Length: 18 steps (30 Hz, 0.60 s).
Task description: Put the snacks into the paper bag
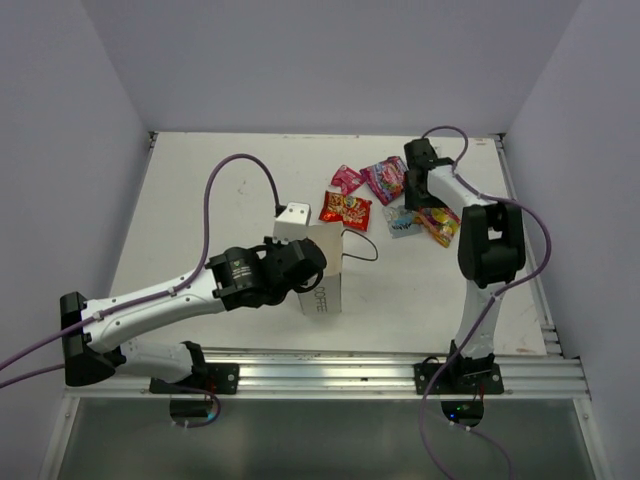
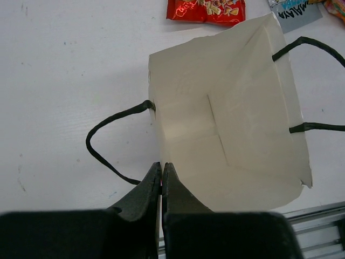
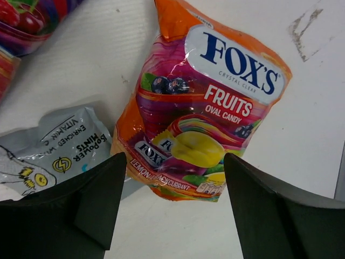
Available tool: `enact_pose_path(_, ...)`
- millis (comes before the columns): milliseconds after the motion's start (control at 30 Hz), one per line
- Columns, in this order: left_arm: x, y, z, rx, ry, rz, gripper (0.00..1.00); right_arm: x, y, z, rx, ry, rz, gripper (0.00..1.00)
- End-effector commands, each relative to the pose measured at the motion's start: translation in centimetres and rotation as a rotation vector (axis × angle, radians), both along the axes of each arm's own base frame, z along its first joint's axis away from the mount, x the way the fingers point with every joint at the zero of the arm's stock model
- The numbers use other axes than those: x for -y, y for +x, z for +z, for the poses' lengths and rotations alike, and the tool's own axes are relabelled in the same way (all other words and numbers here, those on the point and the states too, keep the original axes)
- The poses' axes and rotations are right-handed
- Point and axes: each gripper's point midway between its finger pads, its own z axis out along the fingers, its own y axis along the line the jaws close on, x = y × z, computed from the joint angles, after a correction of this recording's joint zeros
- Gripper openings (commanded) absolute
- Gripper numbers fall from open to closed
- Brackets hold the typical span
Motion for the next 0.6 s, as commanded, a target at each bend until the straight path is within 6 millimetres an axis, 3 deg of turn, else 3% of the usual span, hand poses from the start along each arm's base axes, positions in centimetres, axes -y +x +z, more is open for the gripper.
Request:
enact_pose_path(0,-0.1,0.7,1.7,0.041,-0.012,0.020,0.00,0.9,0.4,-1.6,-0.028,-0.052,-0.028,0.76)
enact_pose_path(167,0.1,1.0,2.1,0.051,-0.018,0.015,0.00,2.0,-1.2,-4.5,-0.115,-0.115,-0.046,0.62)
enact_pose_path(267,0.3,1.3,1.8,0.046,-0.008,0.007,0.00,2.6,-2.2,-6.1,-0.164,-0.132,-0.058,0.36)
enact_pose_path(300,0.3,1.4,1.8,0.046,-0.006,0.005,0.00,2.8,-2.4,-6.2,-0.171,-0.137,-0.063,0.14)
enact_pose_path(367,0.5,1.5,1.8,0.046,-0.004,0.005,0.00,3.0,-2.7,-5.9,-0.166,-0.146,-0.066,0.00)
enact_pose_path(533,0.6,1.6,1.4,0.042,-0.004,0.002,0.00,2.9,-2.9,-3.5,-0.108,-0.117,-0.049,0.00)
enact_pose_path(567,0.7,1.7,1.4,0.042,-0.009,0.002,0.00,2.7,-2.9,-2.1,-0.084,-0.105,-0.045,0.00)
